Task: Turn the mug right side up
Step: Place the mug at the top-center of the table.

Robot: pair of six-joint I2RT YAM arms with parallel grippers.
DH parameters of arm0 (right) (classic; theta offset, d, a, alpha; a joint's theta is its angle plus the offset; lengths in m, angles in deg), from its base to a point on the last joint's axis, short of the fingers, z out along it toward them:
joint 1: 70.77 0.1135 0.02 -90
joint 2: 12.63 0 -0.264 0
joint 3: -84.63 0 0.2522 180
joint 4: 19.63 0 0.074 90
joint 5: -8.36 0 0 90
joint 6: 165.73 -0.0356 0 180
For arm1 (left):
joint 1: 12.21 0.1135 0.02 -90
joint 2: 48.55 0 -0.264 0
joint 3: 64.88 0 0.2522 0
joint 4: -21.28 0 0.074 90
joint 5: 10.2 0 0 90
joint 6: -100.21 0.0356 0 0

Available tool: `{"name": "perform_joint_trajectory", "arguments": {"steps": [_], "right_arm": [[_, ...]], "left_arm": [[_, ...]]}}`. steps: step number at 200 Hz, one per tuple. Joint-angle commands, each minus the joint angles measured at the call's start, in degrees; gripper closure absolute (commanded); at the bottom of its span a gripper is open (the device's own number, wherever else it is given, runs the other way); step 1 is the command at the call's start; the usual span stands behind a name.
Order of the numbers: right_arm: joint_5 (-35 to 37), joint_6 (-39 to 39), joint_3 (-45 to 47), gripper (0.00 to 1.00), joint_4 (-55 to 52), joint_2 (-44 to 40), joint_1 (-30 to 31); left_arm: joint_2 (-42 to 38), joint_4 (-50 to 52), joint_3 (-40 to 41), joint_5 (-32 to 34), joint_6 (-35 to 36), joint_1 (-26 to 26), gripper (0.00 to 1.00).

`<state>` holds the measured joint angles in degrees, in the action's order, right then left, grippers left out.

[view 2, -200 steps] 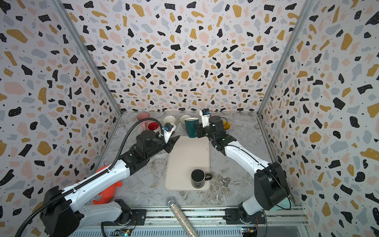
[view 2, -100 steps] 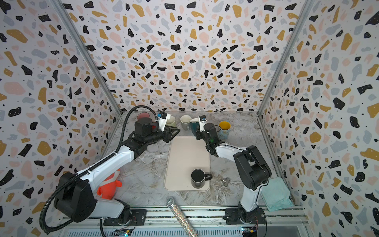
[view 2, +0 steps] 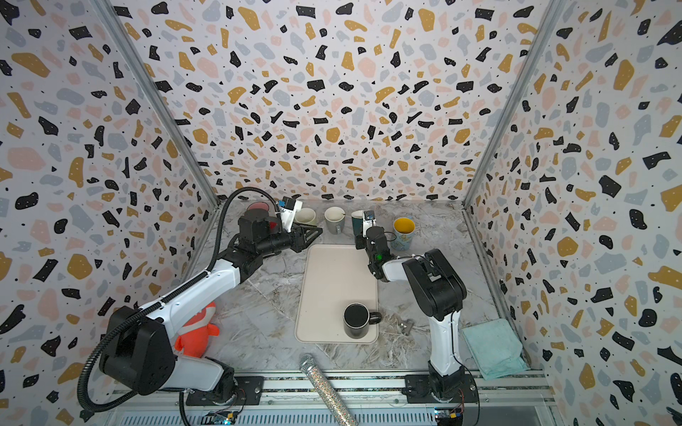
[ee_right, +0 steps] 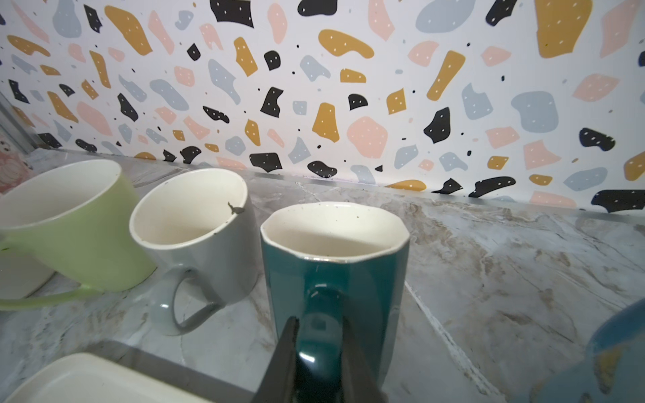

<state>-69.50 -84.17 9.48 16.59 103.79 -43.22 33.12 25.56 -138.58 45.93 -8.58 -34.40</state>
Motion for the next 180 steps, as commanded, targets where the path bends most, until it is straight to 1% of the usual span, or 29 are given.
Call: {"name": "perform_joint_trajectory", "arguments": {"steps": [1,40,106,122,131,180], "right_arm": [[1.5,-1.1,-3.4,1.0,10.3,-0.9,-0.5],[0.4,-1.9,-4.1,1.0,12.7,2.2,-0.7],[-1.0,-2.8,-4.9,1.0,12.4,5.0,-0.7],[-1.2,-2.8,-4.6,0.87,12.3,5.0,-0.6],[-1.6,-2.8,-4.5,0.83,12.2,5.0,-0.5],[-1.3,-2.5,-4.0,0.76,11.7,5.2,0.5]], "left_arm": [[0.3,-2.9,-1.6,-1.3,-0.5,0.5,0.65],[0.5,-3.1,-1.1,-1.3,-0.5,0.8,0.65],[0.6,-3.7,-0.4,-1.8,-0.5,0.9,0.65],[0.7,-4.0,-0.3,-2.1,-0.5,0.9,0.66],[0.7,-4.4,-0.1,-2.5,-0.7,0.9,0.66],[0.7,-4.5,0.5,-3.0,-0.9,1.0,0.67]]}}
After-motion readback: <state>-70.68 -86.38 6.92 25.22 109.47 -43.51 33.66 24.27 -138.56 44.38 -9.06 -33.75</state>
